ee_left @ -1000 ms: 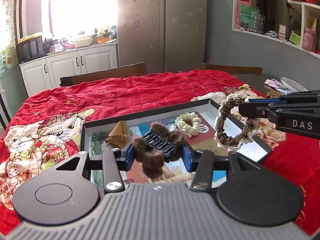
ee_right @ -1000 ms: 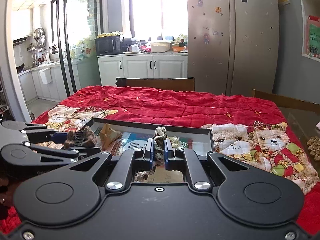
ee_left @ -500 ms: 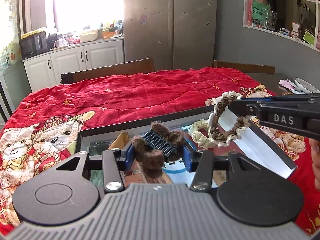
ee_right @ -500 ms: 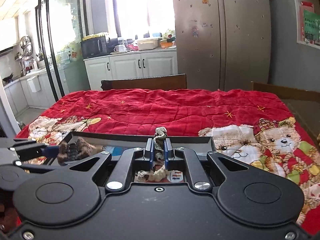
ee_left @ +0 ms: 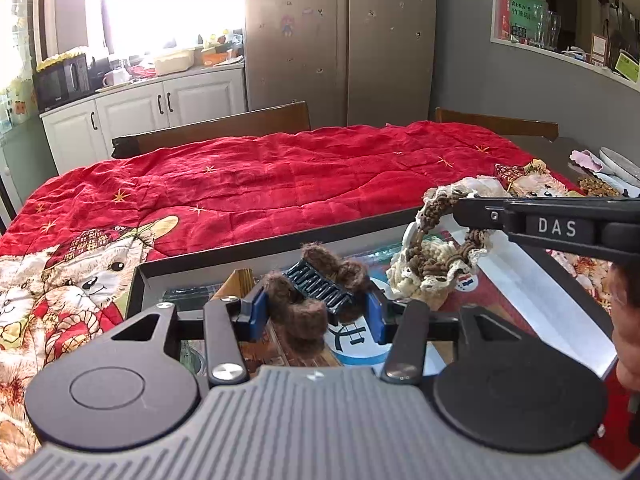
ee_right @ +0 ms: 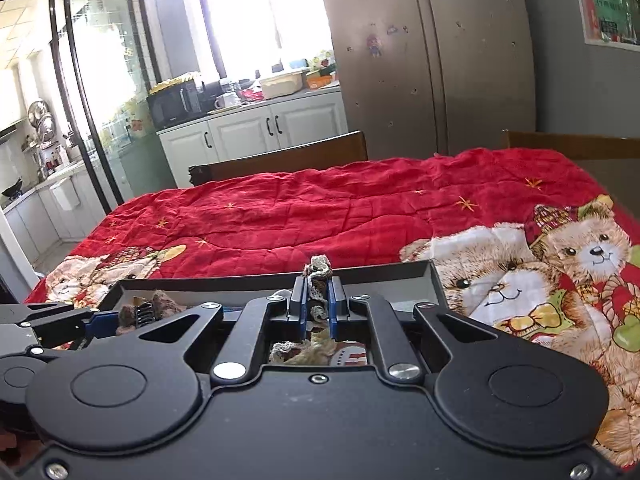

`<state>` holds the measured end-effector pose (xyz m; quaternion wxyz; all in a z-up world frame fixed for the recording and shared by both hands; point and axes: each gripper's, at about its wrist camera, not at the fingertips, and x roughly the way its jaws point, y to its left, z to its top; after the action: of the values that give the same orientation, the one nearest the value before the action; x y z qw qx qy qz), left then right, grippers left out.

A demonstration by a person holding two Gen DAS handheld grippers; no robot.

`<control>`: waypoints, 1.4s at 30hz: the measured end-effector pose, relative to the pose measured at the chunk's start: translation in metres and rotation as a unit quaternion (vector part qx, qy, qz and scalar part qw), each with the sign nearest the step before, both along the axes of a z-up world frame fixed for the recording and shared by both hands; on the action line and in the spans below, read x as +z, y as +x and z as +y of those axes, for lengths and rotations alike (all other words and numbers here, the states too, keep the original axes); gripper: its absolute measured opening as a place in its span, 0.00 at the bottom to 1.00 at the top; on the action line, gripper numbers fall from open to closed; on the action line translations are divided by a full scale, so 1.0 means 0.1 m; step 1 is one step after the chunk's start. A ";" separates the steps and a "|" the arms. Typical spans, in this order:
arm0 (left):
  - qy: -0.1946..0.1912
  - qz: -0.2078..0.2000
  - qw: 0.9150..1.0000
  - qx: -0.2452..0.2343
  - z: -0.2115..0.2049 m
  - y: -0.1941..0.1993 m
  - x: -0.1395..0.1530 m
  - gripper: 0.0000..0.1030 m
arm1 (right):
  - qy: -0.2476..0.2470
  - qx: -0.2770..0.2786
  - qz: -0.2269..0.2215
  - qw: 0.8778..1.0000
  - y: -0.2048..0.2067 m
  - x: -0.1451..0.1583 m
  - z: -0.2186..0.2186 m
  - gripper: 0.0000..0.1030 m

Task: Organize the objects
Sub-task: 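Carry the claw clip and lace scrunchie into the black display box with both tools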

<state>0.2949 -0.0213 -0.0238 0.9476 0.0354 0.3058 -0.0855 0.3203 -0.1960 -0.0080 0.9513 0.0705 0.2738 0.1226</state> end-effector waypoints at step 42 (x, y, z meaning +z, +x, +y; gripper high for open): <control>0.034 0.070 0.997 -0.012 -0.11 0.27 -0.20 0.54 | -0.035 -0.001 0.073 0.997 0.18 -0.26 0.04 0.17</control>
<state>0.3220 -0.0326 -0.0436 0.9209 0.0646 0.3740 -0.0885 0.3386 -0.1925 -0.0335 0.9306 0.0460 0.3471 0.1066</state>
